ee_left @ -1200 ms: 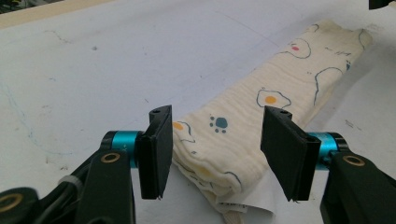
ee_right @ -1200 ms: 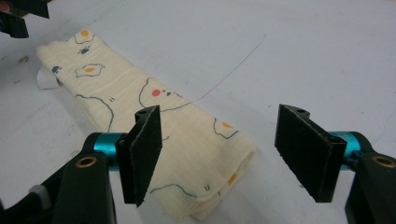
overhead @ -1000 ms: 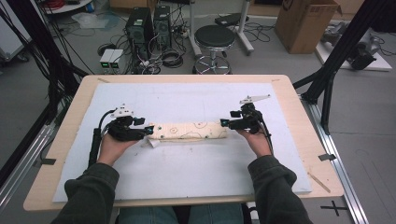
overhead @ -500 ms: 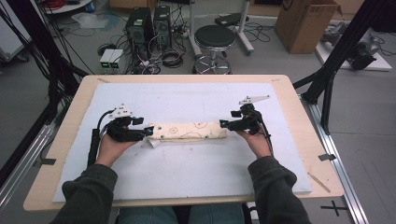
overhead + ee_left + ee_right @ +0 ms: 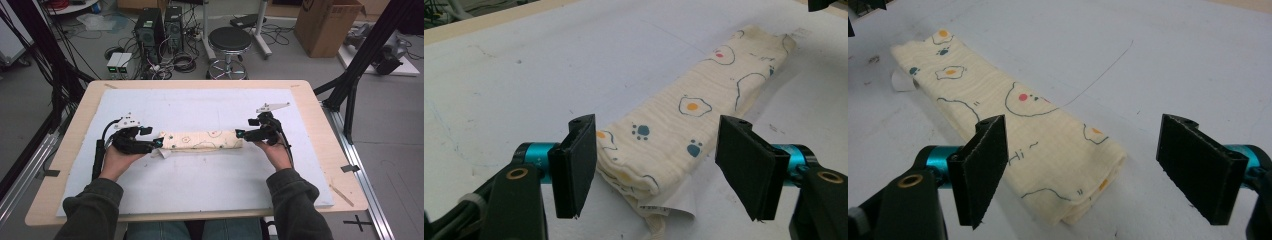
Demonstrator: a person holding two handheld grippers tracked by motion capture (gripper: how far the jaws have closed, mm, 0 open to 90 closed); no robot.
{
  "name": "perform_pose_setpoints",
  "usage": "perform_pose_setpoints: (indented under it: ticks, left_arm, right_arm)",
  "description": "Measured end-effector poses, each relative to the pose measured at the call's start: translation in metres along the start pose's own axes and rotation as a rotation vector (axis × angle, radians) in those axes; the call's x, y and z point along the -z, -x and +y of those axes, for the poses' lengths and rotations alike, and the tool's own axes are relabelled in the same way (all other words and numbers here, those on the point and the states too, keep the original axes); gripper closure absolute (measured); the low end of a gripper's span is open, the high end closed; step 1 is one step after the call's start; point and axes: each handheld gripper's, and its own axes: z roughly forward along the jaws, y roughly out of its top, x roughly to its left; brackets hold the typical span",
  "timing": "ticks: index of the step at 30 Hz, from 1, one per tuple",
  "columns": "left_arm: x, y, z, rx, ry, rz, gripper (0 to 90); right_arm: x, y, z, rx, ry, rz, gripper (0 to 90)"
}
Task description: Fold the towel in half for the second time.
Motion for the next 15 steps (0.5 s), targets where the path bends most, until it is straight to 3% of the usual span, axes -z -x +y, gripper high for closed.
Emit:
perform_pose_setpoints:
  ticks: [15]
  left_arm:
    - [0.010,0.011,0.001,-0.038,-0.014,-0.010,31.0]
  right_arm:
    - [0.014,-0.008,0.000,0.030,0.003,0.000,18.6]
